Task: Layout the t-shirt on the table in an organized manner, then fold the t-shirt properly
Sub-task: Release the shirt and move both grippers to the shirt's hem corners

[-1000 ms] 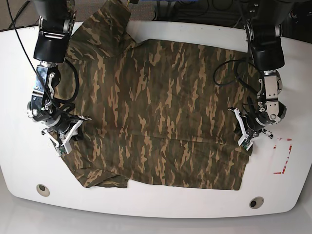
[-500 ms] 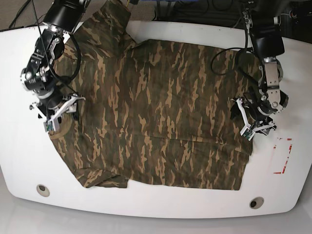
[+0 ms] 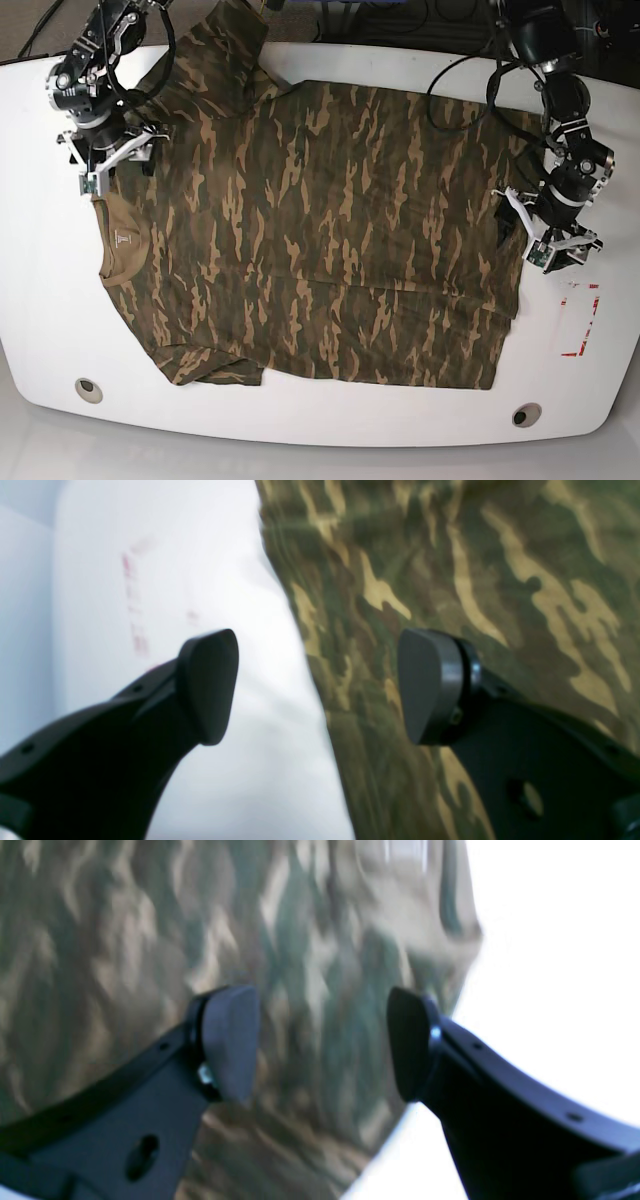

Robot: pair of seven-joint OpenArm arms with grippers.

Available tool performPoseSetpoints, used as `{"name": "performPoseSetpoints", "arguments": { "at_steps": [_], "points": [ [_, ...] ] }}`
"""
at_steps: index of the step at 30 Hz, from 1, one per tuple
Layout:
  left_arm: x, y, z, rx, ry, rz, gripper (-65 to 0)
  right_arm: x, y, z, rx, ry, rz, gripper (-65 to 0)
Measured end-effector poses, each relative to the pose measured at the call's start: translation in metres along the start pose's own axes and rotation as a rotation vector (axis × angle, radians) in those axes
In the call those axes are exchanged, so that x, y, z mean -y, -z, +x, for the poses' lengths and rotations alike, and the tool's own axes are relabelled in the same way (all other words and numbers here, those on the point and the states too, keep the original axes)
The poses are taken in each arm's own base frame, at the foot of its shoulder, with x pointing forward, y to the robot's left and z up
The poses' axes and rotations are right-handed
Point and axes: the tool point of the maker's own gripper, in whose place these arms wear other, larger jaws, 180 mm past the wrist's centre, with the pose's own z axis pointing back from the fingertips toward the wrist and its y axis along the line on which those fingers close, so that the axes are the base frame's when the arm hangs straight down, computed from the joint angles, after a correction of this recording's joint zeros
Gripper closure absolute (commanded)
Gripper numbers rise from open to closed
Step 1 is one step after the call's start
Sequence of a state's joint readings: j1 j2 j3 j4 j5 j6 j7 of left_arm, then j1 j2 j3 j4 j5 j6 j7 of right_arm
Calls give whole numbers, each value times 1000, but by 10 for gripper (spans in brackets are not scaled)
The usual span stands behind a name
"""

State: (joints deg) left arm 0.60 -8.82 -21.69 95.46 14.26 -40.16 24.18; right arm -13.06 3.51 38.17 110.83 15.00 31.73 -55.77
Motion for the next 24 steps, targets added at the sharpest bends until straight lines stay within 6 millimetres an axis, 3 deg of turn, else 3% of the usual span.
{"name": "performPoseSetpoints", "arguments": {
  "at_steps": [10, 19, 24],
  "points": [
    [15, -30, -32, -72, 36, -7, -450, 17, -20, -45, -63, 106, -36, -392],
    [12, -38, -49, -112, 26, 6, -450, 43, -47, -79, -125, 272, -90, -391],
    [19, -42, -56, -125, 25, -10, -450, 44, -55, -98, -173, 345, -111, -391]
  ]
}}
